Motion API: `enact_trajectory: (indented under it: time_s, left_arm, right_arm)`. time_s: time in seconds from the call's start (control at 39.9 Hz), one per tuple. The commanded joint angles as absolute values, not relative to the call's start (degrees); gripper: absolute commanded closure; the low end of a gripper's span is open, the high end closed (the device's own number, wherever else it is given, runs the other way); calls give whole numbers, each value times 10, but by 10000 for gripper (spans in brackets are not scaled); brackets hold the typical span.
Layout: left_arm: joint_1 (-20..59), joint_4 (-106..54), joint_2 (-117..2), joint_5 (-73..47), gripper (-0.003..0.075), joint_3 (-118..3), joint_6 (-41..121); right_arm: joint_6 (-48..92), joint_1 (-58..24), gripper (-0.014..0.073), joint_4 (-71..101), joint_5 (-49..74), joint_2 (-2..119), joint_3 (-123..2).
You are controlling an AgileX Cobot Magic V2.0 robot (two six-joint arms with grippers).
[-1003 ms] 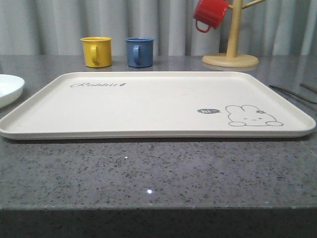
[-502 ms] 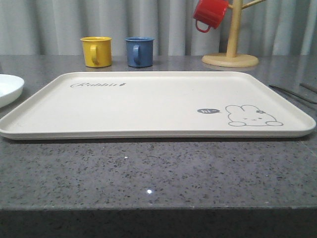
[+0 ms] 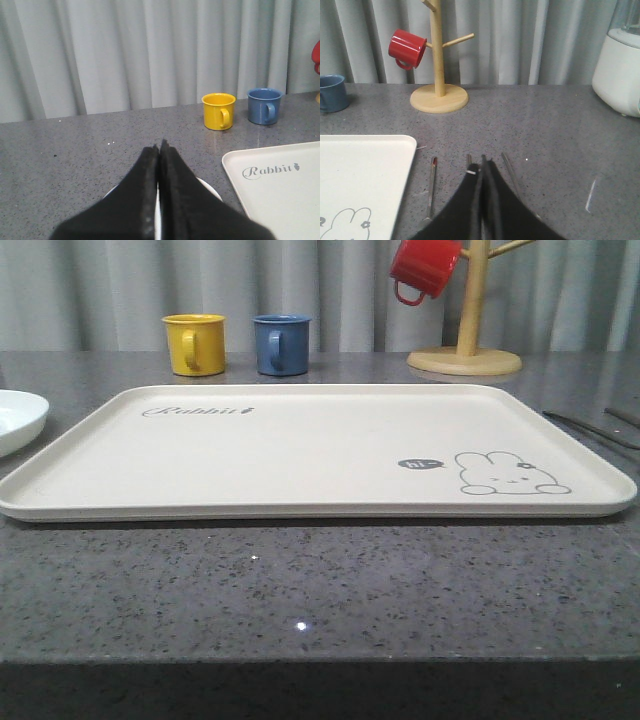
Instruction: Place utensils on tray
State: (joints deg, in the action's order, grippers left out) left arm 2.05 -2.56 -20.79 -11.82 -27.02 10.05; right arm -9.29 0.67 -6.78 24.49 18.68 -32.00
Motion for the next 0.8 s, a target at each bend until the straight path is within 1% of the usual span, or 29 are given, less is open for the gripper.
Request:
enact_trajectory:
  time_s: [0.0,0.08,0.1,0.13,0.15,0.18,0.2,0.35,0.4,0.45,0.5,0.58,0.68,0.78]
  left_arm:
    - [19,-26,-216,-81,619,-291,96]
    - [19,-26,-216,-81,353,-291,96]
    - [19,-26,-216,-81,239,-291,96]
    - [19,-26,-216,-81,161,-291,96]
    - [19,-26,-216,-81,116,-291,96]
    - [19,-26,-216,-79,90,-291,96]
    - [19,-26,-216,-77,90,-289,96]
    - [19,-30,-216,-80,135,-287,96]
    - [19,-30,-223,-94,149,-294,96]
    - [19,-30,-244,-133,167,-315,96]
    - [19,-34,-284,-179,182,-347,96]
    - [27,-38,-379,-274,190,-416,129]
    - [72,-44,-511,-393,198,-506,187]
    - [114,-32,-627,-488,248,-582,243]
  right_arm:
    - [-88,9,486,-70,203,196,-340]
    - [-88,9,221,-70,203,196,-340]
    - [-88,9,155,-70,203,196,-340]
    - [-88,9,88,-70,203,196,-340]
    - [-88,9,34,-70,203,196,-340]
    - [-88,9,1,-70,203,196,-340]
    - [-88,9,-13,-70,203,196,-340]
    - [-88,9,-15,-70,203,196,-340]
    - [-88,9,-15,-70,203,196,-340]
    - [-88,9,-15,-70,203,196,-340]
    - [-88,9,-15,-70,203,196,-340]
    - [-88,9,-15,-70,203,196,-340]
    - [-88,9,-15,-70,203,196,-340]
    - [-88,9,-15,-70,203,196,-340]
